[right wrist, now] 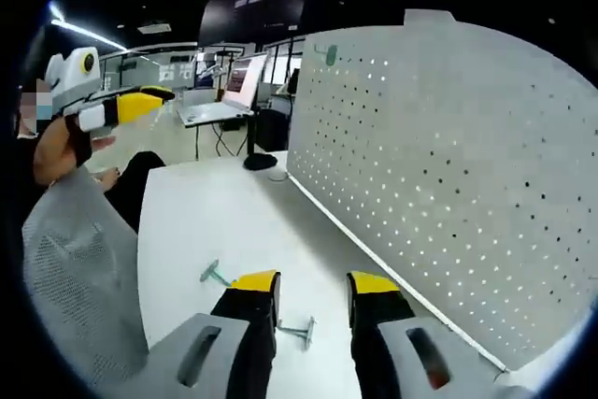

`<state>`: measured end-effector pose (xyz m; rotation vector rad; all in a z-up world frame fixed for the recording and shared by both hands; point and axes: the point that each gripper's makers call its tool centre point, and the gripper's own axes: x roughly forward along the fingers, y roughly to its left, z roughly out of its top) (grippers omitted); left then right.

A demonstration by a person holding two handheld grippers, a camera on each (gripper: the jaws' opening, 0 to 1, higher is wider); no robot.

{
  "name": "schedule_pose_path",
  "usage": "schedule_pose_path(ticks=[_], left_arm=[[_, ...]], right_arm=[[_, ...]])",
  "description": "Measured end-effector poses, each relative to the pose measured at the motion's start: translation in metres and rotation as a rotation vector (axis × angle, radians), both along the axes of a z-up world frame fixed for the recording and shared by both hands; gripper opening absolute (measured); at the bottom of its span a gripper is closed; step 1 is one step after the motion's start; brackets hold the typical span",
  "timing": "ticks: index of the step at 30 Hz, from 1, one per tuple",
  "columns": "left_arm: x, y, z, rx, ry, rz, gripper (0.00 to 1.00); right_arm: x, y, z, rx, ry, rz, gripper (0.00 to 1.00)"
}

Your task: Insert the hook assembly into the mounting plate slot until the hook locks in place.

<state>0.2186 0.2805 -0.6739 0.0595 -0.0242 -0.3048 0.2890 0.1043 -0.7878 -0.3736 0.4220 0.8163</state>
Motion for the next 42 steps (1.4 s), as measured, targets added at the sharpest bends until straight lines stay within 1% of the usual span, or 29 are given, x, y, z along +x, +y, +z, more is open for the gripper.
schedule_pose_path(ticks=[3, 5, 8, 14, 15, 19, 23, 26, 28, 30, 33, 36, 38, 40, 42], left_arm=[[-0.002, -0.002, -0.004, 0.001, 0.009, -0.003, 0.26], [-0.002, -0.002, -0.006, 0.001, 0.015, -0.004, 0.26], [-0.003, 0.0, -0.01, -0.009, 0.026, -0.003, 0.27], [-0.002, 0.0, -0.013, -0.017, 0.034, -0.01, 0.27], [-0.002, -0.001, -0.013, -0.016, 0.035, -0.012, 0.27], [-0.002, -0.005, -0.015, -0.005, 0.04, -0.029, 0.27], [-0.003, -0.008, -0.016, -0.001, 0.043, -0.042, 0.27], [-0.003, -0.009, -0.017, -0.006, 0.047, -0.046, 0.26], [-0.003, -0.009, -0.016, -0.009, 0.047, -0.049, 0.26], [-0.003, -0.009, -0.016, -0.015, 0.044, -0.051, 0.26], [-0.003, -0.008, -0.015, -0.02, 0.042, -0.052, 0.26], [-0.003, -0.009, -0.015, -0.024, 0.042, -0.056, 0.26], [-0.003, -0.01, -0.015, -0.024, 0.04, -0.06, 0.26], [-0.004, -0.01, -0.014, -0.026, 0.037, -0.064, 0.26], [-0.005, -0.011, -0.014, -0.029, 0.036, -0.067, 0.26]], right_arm=[[0.001, -0.001, -0.022, -0.054, 0.049, 0.004, 0.21], [0.001, 0.001, -0.033, -0.076, 0.068, 0.011, 0.18], [0.003, 0.001, -0.044, -0.116, 0.087, 0.008, 0.16], [0.009, 0.001, -0.061, -0.159, 0.125, -0.002, 0.12], [0.009, 0.0, -0.066, -0.172, 0.14, -0.006, 0.11], [0.011, 0.0, -0.076, -0.196, 0.161, -0.005, 0.07], [0.013, 0.001, -0.084, -0.233, 0.164, 0.002, 0.07], [0.015, 0.001, -0.092, -0.265, 0.19, 0.003, 0.07], [0.015, 0.002, -0.094, -0.273, 0.193, 0.006, 0.06], [0.016, 0.002, -0.097, -0.302, 0.193, 0.007, 0.05], [0.018, 0.005, -0.097, -0.312, 0.19, 0.012, 0.05], [0.019, 0.005, -0.099, -0.34, 0.195, 0.01, 0.04], [0.02, 0.004, -0.101, -0.362, 0.196, 0.011, 0.04], [0.021, 0.0, -0.103, -0.409, 0.196, 0.015, 0.03], [0.021, -0.001, -0.104, -0.423, 0.202, 0.016, 0.03]])
